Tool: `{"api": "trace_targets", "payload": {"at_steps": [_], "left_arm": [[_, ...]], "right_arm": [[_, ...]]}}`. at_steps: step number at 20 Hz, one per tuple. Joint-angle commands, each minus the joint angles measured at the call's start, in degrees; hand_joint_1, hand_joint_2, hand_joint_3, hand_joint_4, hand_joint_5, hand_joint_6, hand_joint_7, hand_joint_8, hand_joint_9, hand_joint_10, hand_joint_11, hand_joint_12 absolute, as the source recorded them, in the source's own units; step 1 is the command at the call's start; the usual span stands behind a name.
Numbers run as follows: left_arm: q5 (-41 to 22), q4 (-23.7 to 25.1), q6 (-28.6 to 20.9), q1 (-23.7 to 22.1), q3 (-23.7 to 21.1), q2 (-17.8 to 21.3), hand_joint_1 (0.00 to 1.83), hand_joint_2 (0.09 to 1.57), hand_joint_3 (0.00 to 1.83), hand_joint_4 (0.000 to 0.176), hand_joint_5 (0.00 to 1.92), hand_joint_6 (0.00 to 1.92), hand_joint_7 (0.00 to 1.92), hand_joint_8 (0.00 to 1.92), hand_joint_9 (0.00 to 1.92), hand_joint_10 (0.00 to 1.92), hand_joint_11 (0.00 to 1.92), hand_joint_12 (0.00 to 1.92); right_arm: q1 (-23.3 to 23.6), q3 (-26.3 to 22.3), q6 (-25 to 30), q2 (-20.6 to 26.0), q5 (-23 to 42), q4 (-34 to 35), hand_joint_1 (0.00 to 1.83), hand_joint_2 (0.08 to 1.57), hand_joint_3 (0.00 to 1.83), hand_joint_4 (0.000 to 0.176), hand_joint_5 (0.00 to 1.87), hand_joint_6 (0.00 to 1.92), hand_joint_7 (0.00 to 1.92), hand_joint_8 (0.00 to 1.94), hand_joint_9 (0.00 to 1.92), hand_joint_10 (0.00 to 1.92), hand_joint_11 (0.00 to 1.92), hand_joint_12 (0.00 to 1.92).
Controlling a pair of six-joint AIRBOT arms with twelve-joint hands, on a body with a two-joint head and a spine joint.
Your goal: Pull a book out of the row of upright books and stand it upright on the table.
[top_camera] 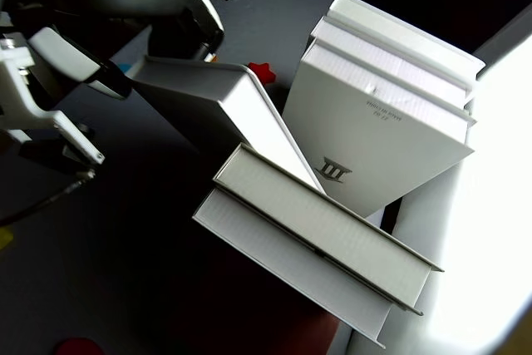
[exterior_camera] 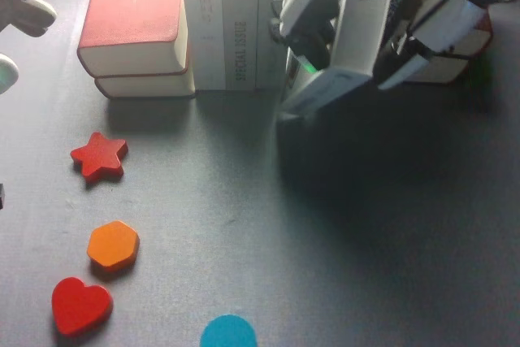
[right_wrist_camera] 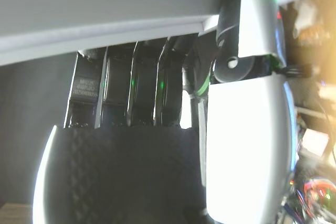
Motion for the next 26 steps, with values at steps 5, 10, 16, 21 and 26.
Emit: {"api": "trace_targets", "payload": {"at_steps": [5,10,16,21,26], "left_arm": [[-6.6,-2.3,-0.6,0.4,-0.3,-0.4,1.06,1.0,0.0,0.01,0.62,0.0,0.62,0.01,0.4,1.06,0.17,1.6],[-6.6,-2.3,-0.6,0.6,-0.4,-0.5,1.04,0.99,0.0,0.013,0.6,0.0,0.6,0.0,0.39,1.1,0.19,1.57],[-6.6,-2.5,-0.6,0.9,-0.6,-0.7,0.99,1.01,0.0,0.009,0.58,0.0,0.57,0.0,0.35,1.16,0.16,1.56],[-6.7,-2.5,-0.6,0.9,-0.7,-0.7,0.99,1.0,0.0,0.0,0.57,0.0,0.58,0.01,0.37,1.12,0.16,1.55],[-6.7,-2.6,-0.6,0.9,-0.6,-1.1,0.99,0.99,0.0,0.005,0.54,0.0,0.58,0.01,0.39,1.09,0.16,1.49]], "right_arm": [[-0.4,-3.2,0.9,2.7,2.3,6.0,1.48,1.15,0.0,0.0,0.94,0.94,0.83,1.14,0.93,1.21,0.58,1.69],[-0.5,-4.9,0.9,3.8,4.8,8.4,1.49,1.15,0.0,0.0,0.87,0.98,0.85,1.14,0.94,1.21,0.59,1.7],[-0.5,-7.2,-1.2,5.8,6.7,12.8,1.49,1.15,0.0,0.0,0.89,0.97,0.85,1.14,0.94,1.21,0.59,1.7],[-4.0,-7.6,-10.4,6.4,7.9,25.8,1.49,1.15,0.0,0.0,0.87,0.98,0.85,1.14,0.94,1.21,0.59,1.7],[-7.4,-5.1,-11.1,4.0,8.6,30.5,1.48,1.15,0.0,0.0,0.94,0.94,0.83,1.14,0.93,1.21,0.58,1.69]]}}
